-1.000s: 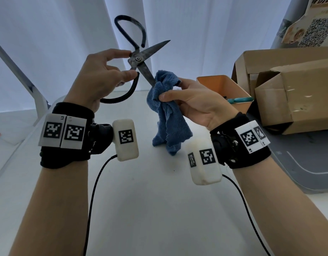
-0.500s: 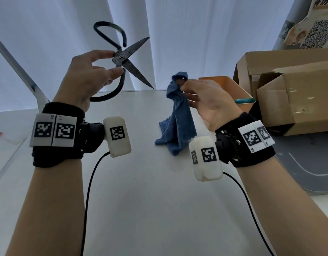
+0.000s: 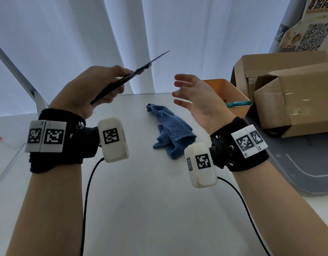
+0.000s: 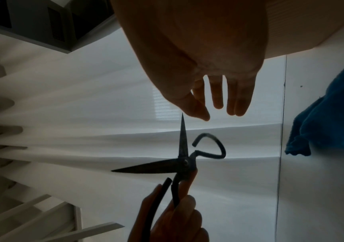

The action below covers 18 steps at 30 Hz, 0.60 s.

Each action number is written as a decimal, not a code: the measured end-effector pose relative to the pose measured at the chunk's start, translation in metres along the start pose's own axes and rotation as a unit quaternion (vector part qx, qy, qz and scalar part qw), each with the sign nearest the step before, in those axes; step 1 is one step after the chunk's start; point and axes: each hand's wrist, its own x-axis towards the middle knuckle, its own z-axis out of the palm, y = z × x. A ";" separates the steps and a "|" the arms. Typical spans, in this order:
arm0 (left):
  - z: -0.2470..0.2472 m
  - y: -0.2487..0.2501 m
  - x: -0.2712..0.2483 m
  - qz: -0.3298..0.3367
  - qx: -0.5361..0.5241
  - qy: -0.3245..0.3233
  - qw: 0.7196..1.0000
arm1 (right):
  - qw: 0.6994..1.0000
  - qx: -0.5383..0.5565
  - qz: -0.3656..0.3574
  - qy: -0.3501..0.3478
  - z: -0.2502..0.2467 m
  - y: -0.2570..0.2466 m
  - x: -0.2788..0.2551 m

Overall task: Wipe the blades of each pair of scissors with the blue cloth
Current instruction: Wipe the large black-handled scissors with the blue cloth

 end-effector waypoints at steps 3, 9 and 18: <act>0.001 0.001 -0.003 0.003 -0.063 -0.110 0.992 | 0.999 -0.028 -0.014 -0.024 0.000 0.002 -0.001; 0.012 0.008 -0.005 -0.030 -0.182 -0.231 0.955 | 0.997 -0.063 -0.047 -0.003 0.005 0.000 -0.004; 0.012 0.011 -0.007 -0.025 -0.181 -0.111 0.977 | 0.996 -0.067 -0.037 0.054 -0.008 -0.006 -0.004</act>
